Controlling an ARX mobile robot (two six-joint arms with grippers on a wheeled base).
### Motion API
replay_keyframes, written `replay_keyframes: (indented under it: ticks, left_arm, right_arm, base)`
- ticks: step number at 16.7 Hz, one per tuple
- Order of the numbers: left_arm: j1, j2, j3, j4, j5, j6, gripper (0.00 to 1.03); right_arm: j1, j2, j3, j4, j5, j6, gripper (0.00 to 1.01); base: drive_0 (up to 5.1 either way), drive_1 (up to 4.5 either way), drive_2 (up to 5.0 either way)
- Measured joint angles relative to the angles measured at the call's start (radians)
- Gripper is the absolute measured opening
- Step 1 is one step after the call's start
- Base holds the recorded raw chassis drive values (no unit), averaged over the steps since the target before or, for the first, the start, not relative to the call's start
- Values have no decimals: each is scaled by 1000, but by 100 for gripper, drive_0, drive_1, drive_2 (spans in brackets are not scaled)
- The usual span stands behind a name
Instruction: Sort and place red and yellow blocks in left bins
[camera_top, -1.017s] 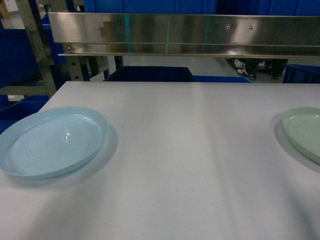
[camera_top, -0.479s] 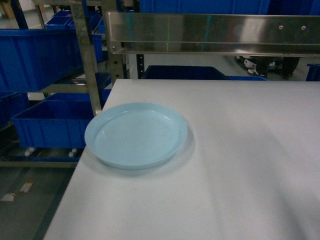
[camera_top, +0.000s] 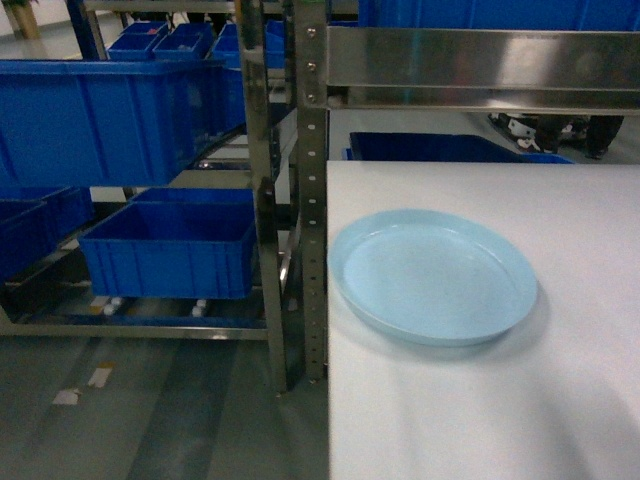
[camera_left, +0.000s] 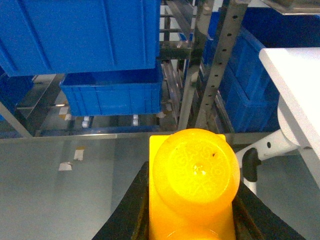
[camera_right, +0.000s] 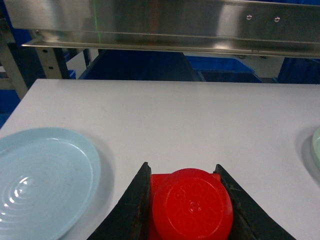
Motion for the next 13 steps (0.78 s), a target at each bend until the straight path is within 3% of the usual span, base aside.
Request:
replay_keyframes:
  ticks: [13]
  left_arm:
    - [1,0,0,2,0,0,27]
  right_arm:
    - [0,0,0,-2,-1,0,28]
  base:
    - [-503,238,238]
